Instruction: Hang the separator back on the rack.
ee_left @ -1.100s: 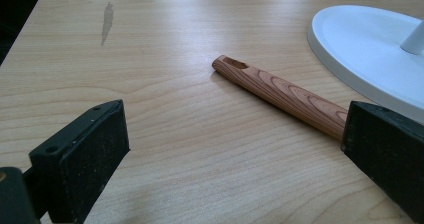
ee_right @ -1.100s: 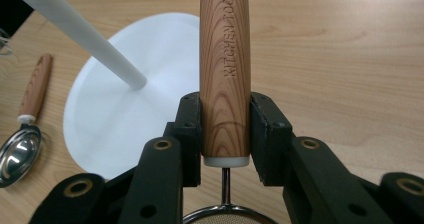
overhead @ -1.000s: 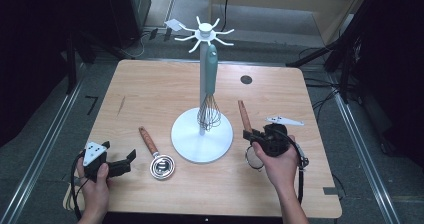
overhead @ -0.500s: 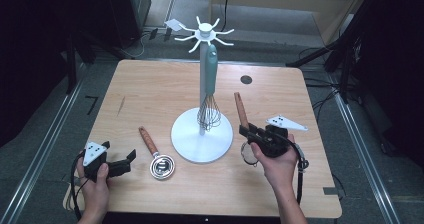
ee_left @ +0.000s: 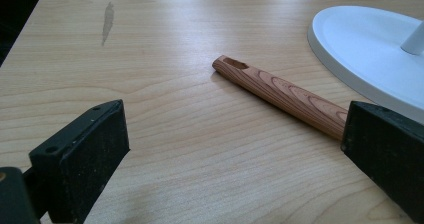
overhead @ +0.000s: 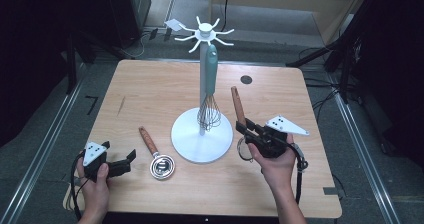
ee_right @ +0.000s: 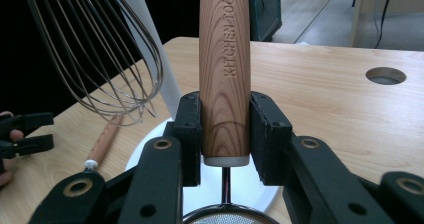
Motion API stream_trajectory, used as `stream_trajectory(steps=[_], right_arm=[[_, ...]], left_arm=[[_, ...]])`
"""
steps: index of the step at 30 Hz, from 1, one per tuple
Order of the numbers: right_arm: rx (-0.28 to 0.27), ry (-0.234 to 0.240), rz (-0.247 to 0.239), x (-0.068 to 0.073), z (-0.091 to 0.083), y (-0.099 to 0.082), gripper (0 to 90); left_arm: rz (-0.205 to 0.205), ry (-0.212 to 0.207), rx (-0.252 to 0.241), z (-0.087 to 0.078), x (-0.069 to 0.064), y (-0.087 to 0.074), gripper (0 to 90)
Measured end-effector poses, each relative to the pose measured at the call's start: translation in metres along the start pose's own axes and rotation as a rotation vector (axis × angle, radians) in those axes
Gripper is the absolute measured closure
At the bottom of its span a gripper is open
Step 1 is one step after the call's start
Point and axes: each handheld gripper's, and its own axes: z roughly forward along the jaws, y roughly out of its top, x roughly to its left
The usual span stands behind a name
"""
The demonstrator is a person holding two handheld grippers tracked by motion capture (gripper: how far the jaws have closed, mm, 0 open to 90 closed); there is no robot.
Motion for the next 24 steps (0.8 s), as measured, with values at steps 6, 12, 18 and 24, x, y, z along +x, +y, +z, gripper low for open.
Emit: stream_trajectory(steps=[6, 12, 18, 24], right_arm=[[-0.028, 0.027, -0.007, 0.004, 0.000, 0.005, 70.2], [-0.068, 0.047, -0.009, 0.009, -0.003, 0.014, 70.1], [-0.093, 0.059, -0.012, 0.012, -0.005, 0.022, 70.1], [-0.114, 0.074, -0.022, 0.017, -0.006, 0.030, 70.1]], left_arm=[[0.000, 0.003, 0.000, 0.000, 0.000, 0.000, 0.0], [0.002, 0.005, -0.002, 0.000, -0.001, 0.000, 0.0], [0.005, 0.004, -0.002, 0.000, -0.001, 0.000, 0.0], [0.005, 0.006, -0.004, 0.000, -0.001, 0.000, 0.0]])
